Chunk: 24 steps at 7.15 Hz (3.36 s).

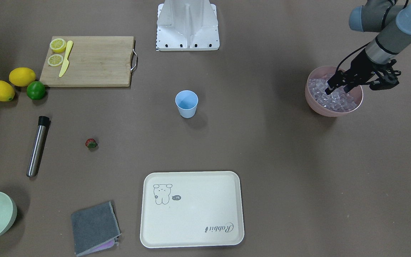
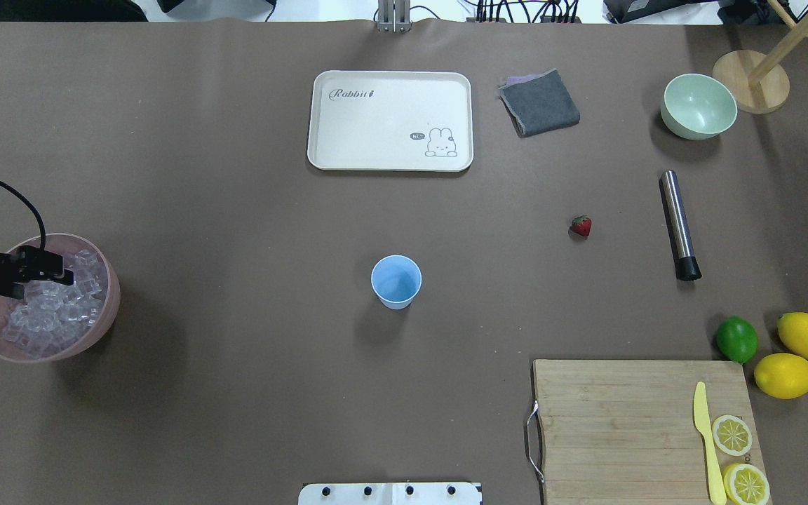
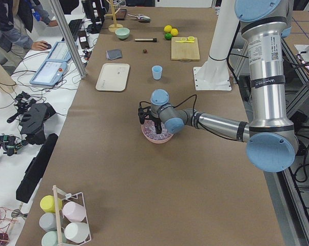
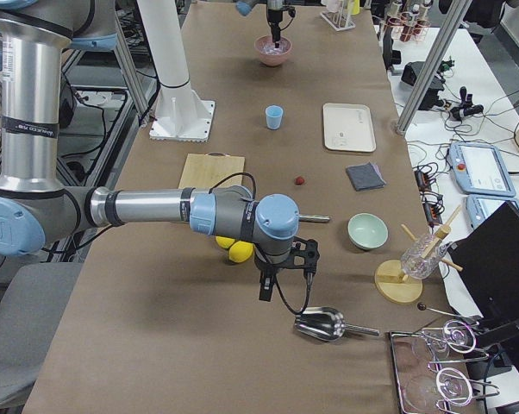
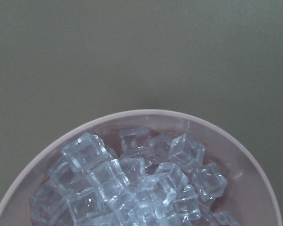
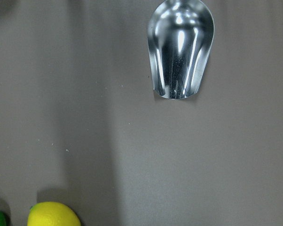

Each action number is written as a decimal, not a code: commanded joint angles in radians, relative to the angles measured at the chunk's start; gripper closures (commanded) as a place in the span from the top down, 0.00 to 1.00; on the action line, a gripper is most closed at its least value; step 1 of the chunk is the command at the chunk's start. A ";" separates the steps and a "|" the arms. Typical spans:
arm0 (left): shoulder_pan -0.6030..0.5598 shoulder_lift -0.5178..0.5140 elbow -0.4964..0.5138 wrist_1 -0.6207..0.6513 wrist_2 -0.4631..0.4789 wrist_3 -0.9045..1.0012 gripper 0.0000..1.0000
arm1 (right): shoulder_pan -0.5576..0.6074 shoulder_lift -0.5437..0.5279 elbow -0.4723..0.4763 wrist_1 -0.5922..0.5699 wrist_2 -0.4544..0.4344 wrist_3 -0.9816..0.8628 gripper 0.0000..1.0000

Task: Mash ice and strawberries in cup
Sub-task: 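Close the left gripper on a clear ice cube, then lift the ice cube and carry it over the light-blue cup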

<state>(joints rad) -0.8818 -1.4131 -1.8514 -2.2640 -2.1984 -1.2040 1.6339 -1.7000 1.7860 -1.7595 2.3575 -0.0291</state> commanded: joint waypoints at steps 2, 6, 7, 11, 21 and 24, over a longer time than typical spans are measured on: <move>0.012 -0.003 0.006 0.001 0.025 0.001 0.85 | 0.001 -0.007 0.001 0.000 0.000 0.000 1.00; 0.012 -0.007 0.000 0.001 0.023 0.006 0.64 | 0.020 -0.018 0.004 0.000 0.002 -0.005 1.00; 0.014 -0.006 0.007 0.000 0.032 0.008 0.63 | 0.020 -0.018 0.003 0.000 0.002 -0.005 1.00; 0.014 -0.006 0.009 0.000 0.035 0.009 0.50 | 0.018 -0.018 0.000 0.000 0.002 -0.003 1.00; -0.051 -0.201 -0.003 0.155 -0.104 0.021 0.21 | 0.018 -0.021 0.007 0.000 0.003 -0.003 1.00; -0.037 -0.453 -0.012 0.403 -0.096 -0.052 0.21 | 0.018 -0.017 0.010 0.000 0.005 -0.003 1.00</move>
<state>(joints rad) -0.9267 -1.7643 -1.8610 -1.9542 -2.2968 -1.2167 1.6521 -1.7189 1.7956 -1.7595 2.3622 -0.0322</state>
